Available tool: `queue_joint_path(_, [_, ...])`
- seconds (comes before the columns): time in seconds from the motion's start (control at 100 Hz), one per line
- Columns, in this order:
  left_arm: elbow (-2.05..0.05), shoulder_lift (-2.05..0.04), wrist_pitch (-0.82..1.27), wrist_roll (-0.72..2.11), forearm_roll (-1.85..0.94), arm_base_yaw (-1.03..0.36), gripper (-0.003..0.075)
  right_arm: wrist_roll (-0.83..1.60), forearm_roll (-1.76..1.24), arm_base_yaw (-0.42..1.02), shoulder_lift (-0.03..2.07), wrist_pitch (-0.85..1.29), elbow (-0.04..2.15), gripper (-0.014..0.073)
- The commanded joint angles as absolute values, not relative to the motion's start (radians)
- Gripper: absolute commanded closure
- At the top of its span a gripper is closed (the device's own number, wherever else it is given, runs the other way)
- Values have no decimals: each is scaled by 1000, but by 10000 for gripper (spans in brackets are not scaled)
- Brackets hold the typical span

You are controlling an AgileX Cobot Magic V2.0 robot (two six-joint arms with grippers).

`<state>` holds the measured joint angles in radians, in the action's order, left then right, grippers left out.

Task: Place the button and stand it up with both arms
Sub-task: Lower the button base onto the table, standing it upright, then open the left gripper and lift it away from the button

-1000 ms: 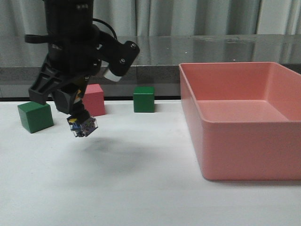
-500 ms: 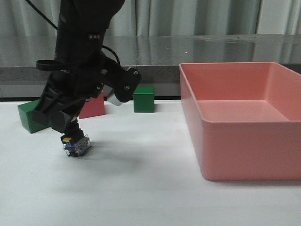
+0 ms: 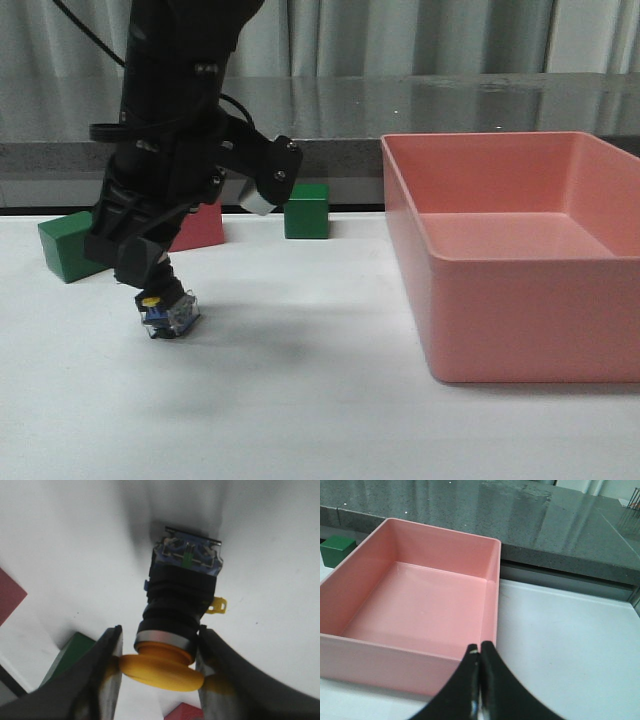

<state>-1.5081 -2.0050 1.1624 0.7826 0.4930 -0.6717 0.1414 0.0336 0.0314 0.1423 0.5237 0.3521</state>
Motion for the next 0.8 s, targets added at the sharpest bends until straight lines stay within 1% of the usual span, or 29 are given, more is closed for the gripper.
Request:
queue_joint_path(0.0, [-1546,-1962,1176,768,461,-677,511,144,44,25,150,449,376,655])
queue_joint_path(0.11, [-1563,-1962,1191,743,459,-677,354,144,44,25,150,449,376,655])
queue_joint_path(0.18, [-1575,-1962,1191,702,459,-677,283,144,44,25,150,449,376,655])
queue_joint_path(0.23, [-1584,-1962,1193,686,459,-677,258,144,44,25,150,449,376,655])
queue_joint_path(0.3, [-1599,-1962,1200,684,454,-677,245,144,44,25,150,449,376,655])
queue_joint_path(0.46, [-1645,-1962,1277,682,436,-677,246,144,44,25,150,449,376,655])
queue_joint_path(0.58, [-1648,-1937,1277,675,421,-677,246,144,44,25,150,450,376,655])
queue_joint_path(0.79, [-1648,-1849,1277,628,421,-620,246,144,44,25,150,450,376,655])
